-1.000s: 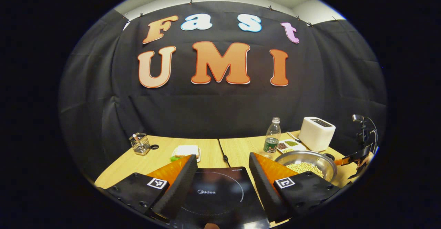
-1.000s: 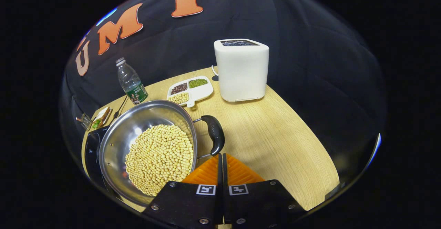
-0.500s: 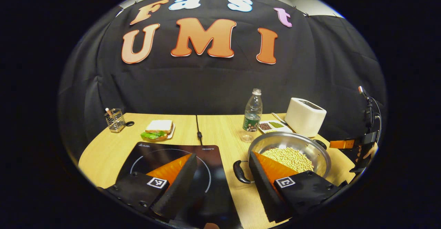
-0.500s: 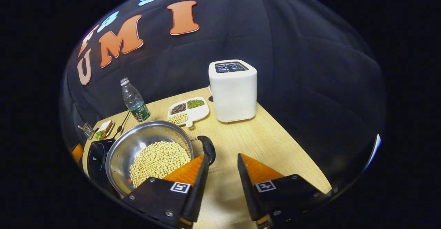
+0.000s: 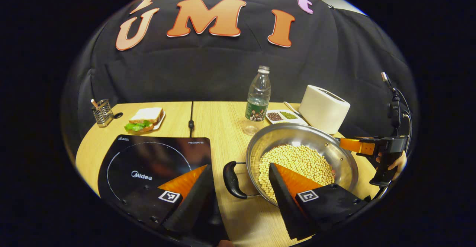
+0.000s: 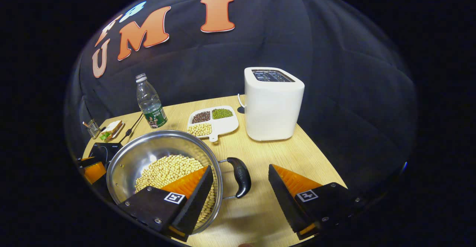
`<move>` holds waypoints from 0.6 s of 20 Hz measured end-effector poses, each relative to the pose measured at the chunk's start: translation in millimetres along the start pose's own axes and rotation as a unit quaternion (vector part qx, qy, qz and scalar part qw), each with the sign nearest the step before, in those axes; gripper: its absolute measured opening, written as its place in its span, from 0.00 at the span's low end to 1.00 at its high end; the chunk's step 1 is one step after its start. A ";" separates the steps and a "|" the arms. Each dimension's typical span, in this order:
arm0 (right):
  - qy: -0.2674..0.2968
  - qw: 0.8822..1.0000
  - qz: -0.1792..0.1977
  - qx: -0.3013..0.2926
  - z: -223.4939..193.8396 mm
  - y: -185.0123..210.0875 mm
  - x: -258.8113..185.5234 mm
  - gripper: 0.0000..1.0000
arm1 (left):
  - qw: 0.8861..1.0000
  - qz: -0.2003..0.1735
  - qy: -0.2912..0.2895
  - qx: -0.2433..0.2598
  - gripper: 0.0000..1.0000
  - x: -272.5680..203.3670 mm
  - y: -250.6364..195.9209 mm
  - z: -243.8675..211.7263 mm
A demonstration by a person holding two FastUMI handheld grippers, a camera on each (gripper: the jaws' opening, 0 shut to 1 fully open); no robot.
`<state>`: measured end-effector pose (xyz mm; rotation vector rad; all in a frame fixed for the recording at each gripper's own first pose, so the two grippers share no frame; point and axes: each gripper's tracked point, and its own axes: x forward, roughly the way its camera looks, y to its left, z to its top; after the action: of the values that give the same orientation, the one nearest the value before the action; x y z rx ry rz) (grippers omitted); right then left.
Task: First push the handle of the pot to place it horizontally, then grasp the pot with both hands and set it on the induction cooktop.
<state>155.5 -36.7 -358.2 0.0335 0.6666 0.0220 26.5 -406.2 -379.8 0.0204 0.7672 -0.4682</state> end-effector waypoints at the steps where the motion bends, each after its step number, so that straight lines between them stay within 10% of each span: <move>1: 0.004 1.000 0.005 0.000 -0.7 3.6 4.8 0.93 | 1.000 0.001 0.008 -0.001 0.99 6.0 -1.0 -3.2; 6: 0.034 0.999 0.021 0.011 -13.3 8.5 24.9 0.93 | 0.999 0.003 0.050 -0.014 0.99 28.8 0.0 -20.3; 12: 0.057 0.997 0.044 0.013 -21.2 12.7 27.7 0.69 | 0.998 0.015 0.065 -0.008 0.92 53.3 2.7 -19.9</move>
<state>164.0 -22.7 -391.4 0.0878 0.7791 0.1007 47.6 -421.4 -430.4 0.0478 0.8979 -0.4351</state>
